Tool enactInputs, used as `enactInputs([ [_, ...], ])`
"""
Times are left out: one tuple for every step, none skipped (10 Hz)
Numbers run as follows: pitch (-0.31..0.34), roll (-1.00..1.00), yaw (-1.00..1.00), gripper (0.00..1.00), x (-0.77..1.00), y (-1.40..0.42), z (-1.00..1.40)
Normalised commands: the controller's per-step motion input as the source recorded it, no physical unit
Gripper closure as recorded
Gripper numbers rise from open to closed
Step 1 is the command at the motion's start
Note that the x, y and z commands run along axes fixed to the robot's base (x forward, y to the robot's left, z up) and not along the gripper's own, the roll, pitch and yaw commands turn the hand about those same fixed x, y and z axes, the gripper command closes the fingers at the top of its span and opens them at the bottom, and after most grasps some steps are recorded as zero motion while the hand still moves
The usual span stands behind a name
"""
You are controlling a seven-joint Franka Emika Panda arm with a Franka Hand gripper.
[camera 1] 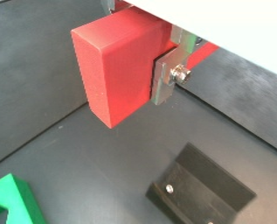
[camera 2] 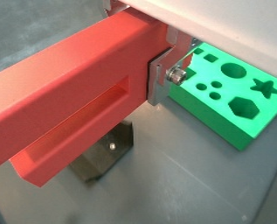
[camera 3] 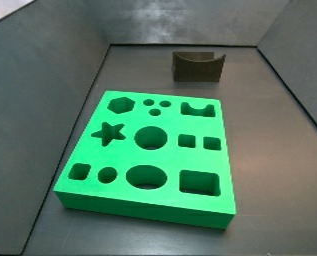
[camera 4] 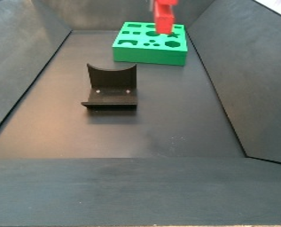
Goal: Pick up the double-square object. Move up. Rotate the double-square object. Place the double-square object on the fixture. Regrasp the double-square object. Move to above the board. Insert the double-square object.
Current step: Place the double-square object on the fixture.
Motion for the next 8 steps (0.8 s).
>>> enactInputs([
  [0.135, -0.09, 0.02, 1.00, 1.00, -0.20, 0.11],
  [0.143, -0.09, 0.02, 1.00, 1.00, -0.18, 0.10],
  [0.141, -0.08, 0.02, 1.00, 1.00, -0.14, 0.08],
  [0.141, -0.07, 0.02, 1.00, 1.00, -0.12, 0.07],
  [0.143, -0.06, 0.03, 1.00, 1.00, -0.10, 0.06],
  [0.144, -0.06, 0.03, 1.00, 1.00, -0.09, 0.06],
  [0.074, -1.00, 0.04, 1.00, 0.94, -0.17, -0.57],
  [0.071, -1.00, 0.04, 1.00, 0.87, -0.13, -0.56],
])
